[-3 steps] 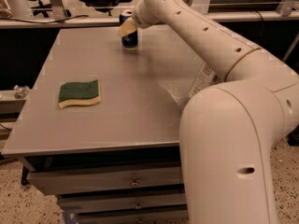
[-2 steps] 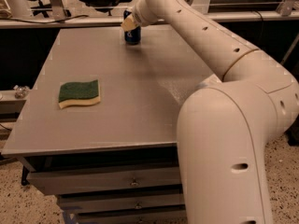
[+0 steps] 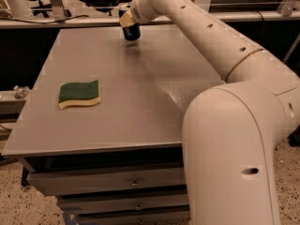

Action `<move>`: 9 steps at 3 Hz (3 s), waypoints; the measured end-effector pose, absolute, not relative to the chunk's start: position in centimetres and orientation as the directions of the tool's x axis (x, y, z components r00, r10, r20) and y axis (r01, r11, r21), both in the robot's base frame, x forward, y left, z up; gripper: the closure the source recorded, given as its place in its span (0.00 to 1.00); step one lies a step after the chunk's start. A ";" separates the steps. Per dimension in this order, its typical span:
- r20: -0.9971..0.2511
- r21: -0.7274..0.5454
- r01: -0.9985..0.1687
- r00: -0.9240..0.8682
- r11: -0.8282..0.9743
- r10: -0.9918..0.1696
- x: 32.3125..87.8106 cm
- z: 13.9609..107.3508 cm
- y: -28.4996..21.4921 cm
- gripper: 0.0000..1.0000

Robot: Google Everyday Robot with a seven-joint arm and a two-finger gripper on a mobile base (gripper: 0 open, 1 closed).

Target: Knock pepsi can over

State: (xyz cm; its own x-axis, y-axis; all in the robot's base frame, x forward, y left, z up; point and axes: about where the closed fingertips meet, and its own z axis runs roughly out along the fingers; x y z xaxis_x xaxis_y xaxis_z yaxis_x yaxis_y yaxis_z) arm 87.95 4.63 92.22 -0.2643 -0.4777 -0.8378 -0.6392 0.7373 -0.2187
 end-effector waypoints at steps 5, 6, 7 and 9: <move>-0.627 -0.310 -0.883 -0.088 0.353 -0.774 73.0 94.1 -2.0 1.00; -0.481 -0.299 -0.930 -0.046 0.213 -0.876 70.4 92.2 -3.5 1.00; -0.366 -0.275 -0.957 0.013 0.095 -0.931 68.6 90.6 -3.7 1.00; -0.287 -0.239 -0.971 0.093 -0.022 -0.953 67.3 87.9 -1.8 1.00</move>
Offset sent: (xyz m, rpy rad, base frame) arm -0.0984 -0.0418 0.0622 0.0460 -0.0582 0.1593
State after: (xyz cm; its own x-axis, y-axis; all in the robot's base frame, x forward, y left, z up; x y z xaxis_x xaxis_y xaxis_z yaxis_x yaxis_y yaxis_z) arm 67.32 -1.75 87.90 0.0927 -0.9534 -0.2872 -0.9707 -0.0224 -0.2391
